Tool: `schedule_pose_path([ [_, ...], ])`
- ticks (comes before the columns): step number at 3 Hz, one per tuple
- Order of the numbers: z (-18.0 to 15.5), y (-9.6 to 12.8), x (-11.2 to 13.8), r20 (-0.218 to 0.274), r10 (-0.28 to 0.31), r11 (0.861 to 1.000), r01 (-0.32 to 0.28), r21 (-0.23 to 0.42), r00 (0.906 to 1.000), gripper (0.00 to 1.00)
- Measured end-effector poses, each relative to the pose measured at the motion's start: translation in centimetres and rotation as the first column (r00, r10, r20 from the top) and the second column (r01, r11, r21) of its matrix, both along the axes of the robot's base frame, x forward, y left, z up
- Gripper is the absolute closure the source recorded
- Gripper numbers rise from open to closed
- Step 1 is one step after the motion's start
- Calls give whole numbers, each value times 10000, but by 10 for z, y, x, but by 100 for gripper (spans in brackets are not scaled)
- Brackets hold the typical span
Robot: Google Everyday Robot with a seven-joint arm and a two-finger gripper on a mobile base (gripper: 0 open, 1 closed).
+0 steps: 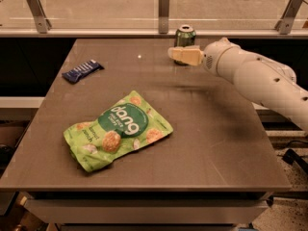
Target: Knock green can over
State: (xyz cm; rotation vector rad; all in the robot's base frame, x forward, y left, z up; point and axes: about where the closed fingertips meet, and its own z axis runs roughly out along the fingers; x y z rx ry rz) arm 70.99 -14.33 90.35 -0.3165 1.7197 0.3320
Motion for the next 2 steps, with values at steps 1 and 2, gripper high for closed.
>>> schedule_pose_path([
  [1,-7,-10,16,277,286,9988,-296,387,9992,0],
  [2,-10,-26,24,450,440,9973,-465,566,9980,0],
])
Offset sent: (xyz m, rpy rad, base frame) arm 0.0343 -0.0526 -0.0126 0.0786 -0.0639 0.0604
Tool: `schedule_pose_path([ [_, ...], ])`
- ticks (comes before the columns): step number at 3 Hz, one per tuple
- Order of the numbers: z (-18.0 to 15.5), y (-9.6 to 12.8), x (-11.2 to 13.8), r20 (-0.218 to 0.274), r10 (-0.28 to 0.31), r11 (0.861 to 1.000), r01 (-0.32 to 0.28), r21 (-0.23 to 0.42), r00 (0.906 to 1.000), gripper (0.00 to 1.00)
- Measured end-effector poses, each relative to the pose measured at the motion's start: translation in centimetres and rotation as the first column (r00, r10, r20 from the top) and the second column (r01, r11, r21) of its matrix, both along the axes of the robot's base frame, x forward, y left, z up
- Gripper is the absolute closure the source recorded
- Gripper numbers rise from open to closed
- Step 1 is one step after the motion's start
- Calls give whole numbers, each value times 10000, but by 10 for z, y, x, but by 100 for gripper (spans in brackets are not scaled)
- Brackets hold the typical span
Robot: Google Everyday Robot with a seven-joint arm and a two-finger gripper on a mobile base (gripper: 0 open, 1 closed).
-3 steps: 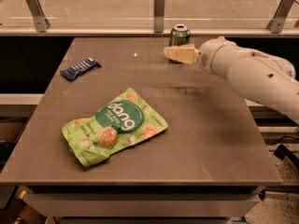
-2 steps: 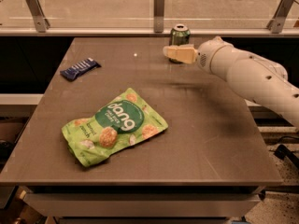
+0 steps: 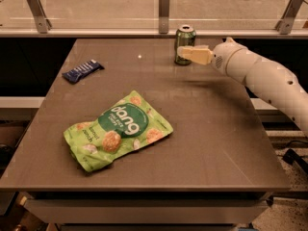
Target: Knock green can over
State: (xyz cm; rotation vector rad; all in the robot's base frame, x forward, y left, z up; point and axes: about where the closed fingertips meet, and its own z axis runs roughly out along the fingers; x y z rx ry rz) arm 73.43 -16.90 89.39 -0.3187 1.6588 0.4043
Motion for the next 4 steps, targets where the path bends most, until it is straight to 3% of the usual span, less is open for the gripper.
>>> schedule_pose_path([
  [2,11,-14,6,260,81,9995,-73,-308,9996,0],
  [4,18,0,15,496,669,9948,-628,-802,9965,0],
])
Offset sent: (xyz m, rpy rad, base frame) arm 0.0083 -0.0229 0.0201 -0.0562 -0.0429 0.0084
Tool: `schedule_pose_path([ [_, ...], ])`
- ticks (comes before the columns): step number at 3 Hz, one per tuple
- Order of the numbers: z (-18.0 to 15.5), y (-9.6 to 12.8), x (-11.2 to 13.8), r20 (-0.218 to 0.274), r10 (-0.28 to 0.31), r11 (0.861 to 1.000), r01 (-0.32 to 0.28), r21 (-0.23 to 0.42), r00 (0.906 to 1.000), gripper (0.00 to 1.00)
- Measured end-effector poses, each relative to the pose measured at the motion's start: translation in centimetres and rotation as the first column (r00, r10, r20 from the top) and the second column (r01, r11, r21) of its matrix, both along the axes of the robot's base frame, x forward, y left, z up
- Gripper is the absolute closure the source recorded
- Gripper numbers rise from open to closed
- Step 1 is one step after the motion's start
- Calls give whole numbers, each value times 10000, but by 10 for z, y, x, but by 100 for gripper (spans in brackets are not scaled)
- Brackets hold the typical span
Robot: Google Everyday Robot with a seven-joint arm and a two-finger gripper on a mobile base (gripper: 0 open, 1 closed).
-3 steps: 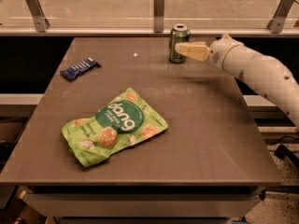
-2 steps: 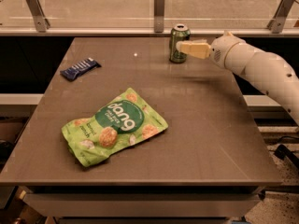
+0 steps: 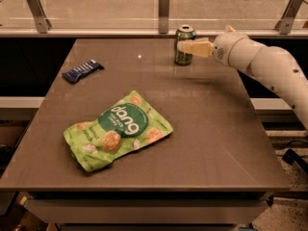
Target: Knock green can over
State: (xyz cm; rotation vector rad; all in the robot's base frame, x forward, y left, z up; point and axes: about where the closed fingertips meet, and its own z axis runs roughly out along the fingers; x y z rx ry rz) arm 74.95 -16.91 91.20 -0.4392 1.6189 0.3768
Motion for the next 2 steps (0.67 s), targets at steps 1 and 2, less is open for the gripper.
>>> schedule_pose_path([
  [1,-3,11,6,50,323,9995,-323,-71,9995,0],
  [2,-10,24,9,35,661,9978,-661,-44,9978,0],
])
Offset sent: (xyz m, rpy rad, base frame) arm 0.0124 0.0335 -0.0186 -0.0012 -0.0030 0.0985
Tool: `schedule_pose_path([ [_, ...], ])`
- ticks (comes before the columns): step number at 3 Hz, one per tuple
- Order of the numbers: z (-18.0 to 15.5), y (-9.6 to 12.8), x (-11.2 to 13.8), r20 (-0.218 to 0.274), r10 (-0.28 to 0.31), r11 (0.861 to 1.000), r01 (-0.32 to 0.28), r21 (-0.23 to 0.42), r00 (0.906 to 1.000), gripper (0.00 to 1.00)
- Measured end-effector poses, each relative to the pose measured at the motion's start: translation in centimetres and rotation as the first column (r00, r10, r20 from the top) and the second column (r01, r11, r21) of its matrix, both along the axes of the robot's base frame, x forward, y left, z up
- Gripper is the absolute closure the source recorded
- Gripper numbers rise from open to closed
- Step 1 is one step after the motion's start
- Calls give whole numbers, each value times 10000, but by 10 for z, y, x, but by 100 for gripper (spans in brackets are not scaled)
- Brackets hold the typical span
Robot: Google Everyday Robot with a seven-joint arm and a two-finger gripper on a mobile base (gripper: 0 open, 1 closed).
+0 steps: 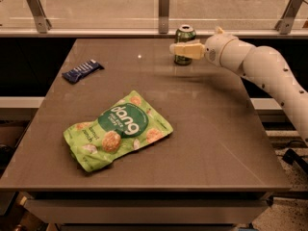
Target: Knock green can over
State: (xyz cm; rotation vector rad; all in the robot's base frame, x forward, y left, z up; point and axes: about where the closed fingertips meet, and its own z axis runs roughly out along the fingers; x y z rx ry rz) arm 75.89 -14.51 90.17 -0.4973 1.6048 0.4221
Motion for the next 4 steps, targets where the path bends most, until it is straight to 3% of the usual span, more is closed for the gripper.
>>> schedule_pose_path([
  [1,-5,10,2,-51,300,9995,-300,3,9995,4],
  [2,-6,12,3,-55,332,9994,-332,1,9994,22],
  [4,-6,17,3,-63,403,9992,-403,7,9992,68],
])
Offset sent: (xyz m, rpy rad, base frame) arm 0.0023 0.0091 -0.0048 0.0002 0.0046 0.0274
